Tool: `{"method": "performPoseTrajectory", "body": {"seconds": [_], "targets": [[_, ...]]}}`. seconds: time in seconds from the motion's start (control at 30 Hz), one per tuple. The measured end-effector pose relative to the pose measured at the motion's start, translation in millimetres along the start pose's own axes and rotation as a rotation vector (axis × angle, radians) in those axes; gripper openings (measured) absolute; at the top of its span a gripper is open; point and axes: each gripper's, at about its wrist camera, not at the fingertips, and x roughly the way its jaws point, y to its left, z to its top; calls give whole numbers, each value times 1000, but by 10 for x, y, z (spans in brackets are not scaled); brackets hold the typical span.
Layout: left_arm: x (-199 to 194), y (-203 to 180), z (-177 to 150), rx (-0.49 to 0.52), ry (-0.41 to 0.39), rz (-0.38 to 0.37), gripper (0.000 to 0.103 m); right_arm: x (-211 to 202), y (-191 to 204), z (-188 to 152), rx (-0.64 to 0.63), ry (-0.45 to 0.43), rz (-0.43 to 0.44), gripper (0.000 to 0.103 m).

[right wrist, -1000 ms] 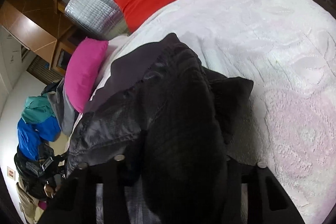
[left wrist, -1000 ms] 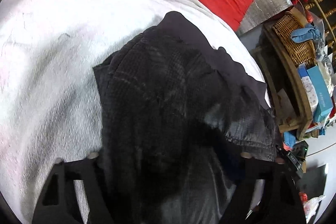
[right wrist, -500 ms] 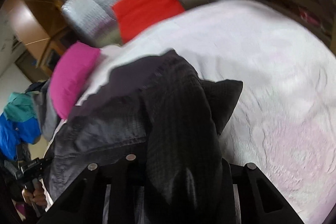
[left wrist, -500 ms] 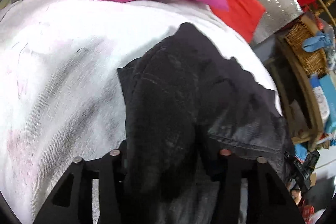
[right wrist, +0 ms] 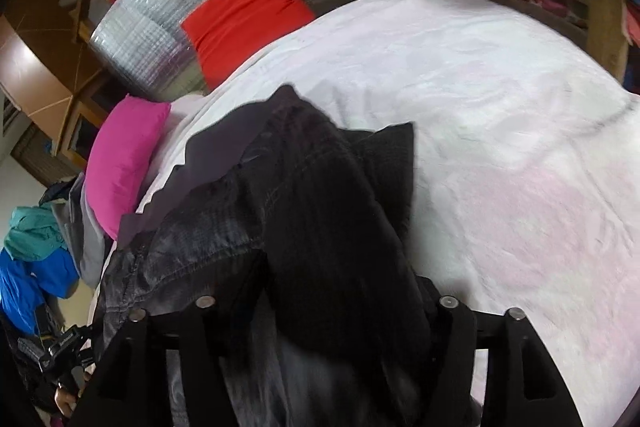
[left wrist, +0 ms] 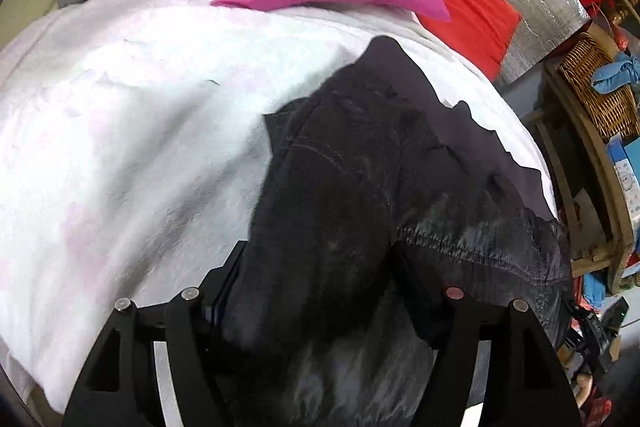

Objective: Fold large clothes
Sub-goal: 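Grasp the black jacket bundle with both grippers and lift it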

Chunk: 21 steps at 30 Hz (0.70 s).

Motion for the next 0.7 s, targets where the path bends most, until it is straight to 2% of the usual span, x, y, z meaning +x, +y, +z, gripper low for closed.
{"method": "performPoseTrajectory", "body": {"seconds": [0.17, 0.27, 0.33, 0.4, 0.57, 0.63, 0.7], "targets": [[-376, 130, -156, -23, -89, 46, 74, -462, -101, -108, 12, -113, -35, 71], [-563, 241, -267, -44, -149, 66, 77, -747, -167, -222, 46, -181, 8, 76], [-661, 285, -385, -48, -171, 65, 77, -846, -169, -321, 52, -197, 28, 78], [-718, 268, -512, -27, -176, 57, 77, -939, -135, -462, 27, -195, 45, 78], [-757, 51, -856, 64, -146, -3, 77, -952, 53, -813, -34, -126, 173, 78], [-735, -16, -1024, 92, -121, -40, 79, -900, 164, -941, -59, -99, 203, 80], [-661, -116, -1121, 130, -84, -29, 79, -802, 252, -1019, -61, -68, 217, 80]]}}
